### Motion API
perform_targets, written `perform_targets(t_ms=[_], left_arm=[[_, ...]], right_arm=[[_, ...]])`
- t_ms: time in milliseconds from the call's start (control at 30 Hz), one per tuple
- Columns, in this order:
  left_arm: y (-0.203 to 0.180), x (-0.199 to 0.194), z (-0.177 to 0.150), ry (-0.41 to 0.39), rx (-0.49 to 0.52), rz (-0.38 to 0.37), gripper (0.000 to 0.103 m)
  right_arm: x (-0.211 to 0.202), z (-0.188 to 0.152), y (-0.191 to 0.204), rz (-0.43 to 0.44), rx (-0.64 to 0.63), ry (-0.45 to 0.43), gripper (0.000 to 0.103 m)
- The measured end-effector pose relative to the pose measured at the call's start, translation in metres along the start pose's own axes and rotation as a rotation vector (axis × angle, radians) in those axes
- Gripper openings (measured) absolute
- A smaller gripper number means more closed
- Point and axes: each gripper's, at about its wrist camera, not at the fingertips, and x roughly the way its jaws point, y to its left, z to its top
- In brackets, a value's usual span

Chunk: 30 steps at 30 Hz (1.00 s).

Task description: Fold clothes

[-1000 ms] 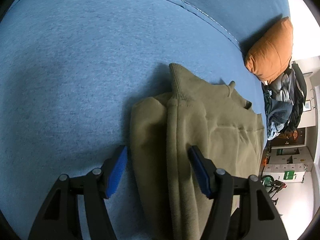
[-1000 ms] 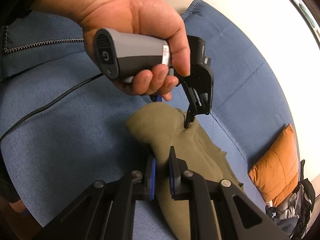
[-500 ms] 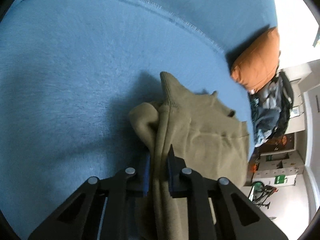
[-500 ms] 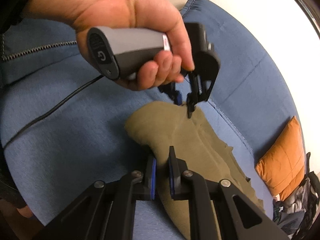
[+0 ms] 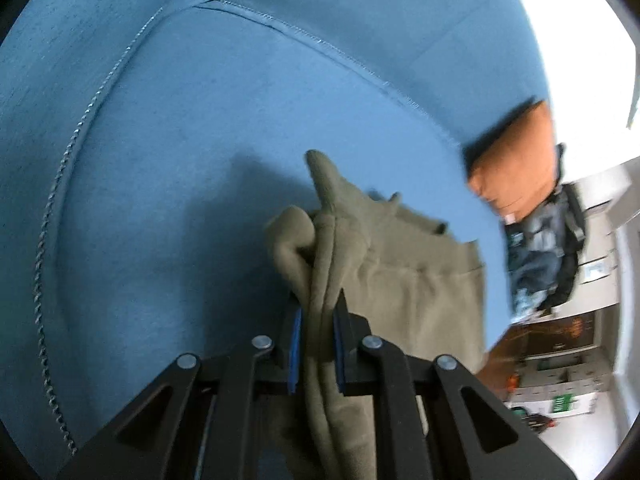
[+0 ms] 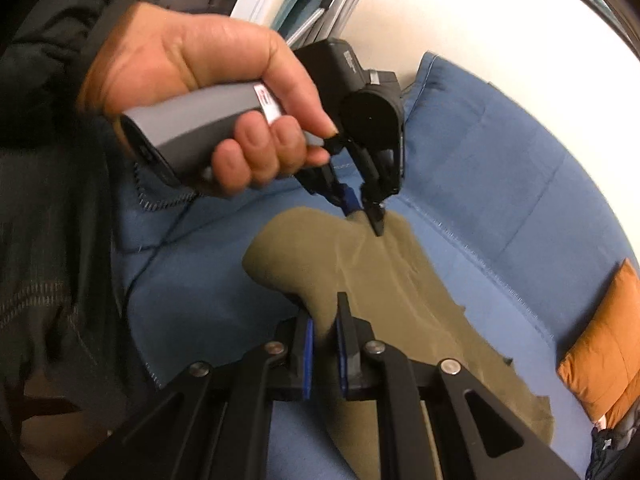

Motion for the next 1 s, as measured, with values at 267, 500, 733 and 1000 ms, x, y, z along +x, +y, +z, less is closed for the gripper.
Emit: perform_targets(t_ms=[267, 500, 733, 1000], left_arm=[[-0.127, 0.015, -0.002, -0.092, 0.255, -0.015, 0.012], [-0.295, 0.099, -0.022, -0.049, 0.478, -0.126, 0.012], [-0.401, 0.233, -0.059, 0.077, 0.634, -0.066, 0.016], [-0.417, 0.237, -0.063, 0.090, 0.736, 0.048, 0.030]], right_arm=[[-0.034, -0.033, -0.084, -0.024, 0.258, 0.013, 0.008], [-0.090, -0.121, -0.204, -0.186, 0.583, 0.039, 0.008], [-0.110, -0.236, -0.291, -0.280, 0.987, 0.130, 0.008], [-0.073, -0.330, -0.340, -0.065, 1.434, 0.238, 0.017]])
